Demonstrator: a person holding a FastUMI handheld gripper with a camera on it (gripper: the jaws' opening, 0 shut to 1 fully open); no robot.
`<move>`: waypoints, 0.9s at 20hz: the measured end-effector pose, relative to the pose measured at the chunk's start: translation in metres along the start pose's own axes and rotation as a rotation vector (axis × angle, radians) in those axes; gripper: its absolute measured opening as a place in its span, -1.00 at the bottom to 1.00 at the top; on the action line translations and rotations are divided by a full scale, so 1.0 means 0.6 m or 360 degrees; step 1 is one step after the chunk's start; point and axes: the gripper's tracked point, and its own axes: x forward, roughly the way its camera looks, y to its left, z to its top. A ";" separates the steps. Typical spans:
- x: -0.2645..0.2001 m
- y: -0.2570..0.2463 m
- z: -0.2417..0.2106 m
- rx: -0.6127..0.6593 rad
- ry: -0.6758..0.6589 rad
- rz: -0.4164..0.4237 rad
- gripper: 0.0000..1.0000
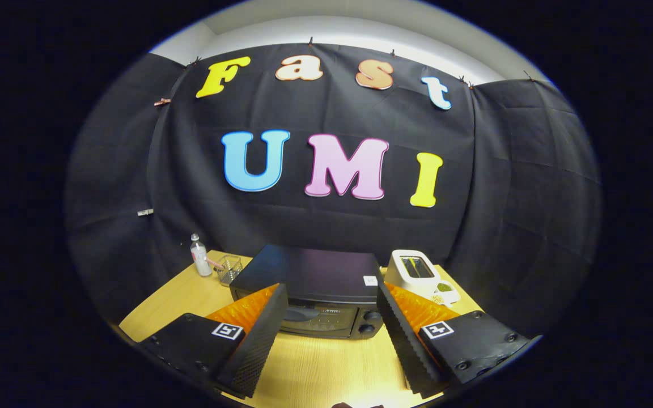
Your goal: Open the toaster oven, put the food inside, and close the toaster oven door.
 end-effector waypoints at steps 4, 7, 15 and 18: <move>-0.034 -0.043 0.061 -0.0001 -0.0144 -0.0069 0.96; -0.054 -0.064 0.088 -0.0026 -0.0221 -0.0092 0.95; -0.071 -0.103 0.075 0.0011 -0.0230 -0.0049 0.95; -0.069 -0.114 0.080 0.0025 -0.0241 -0.0040 0.95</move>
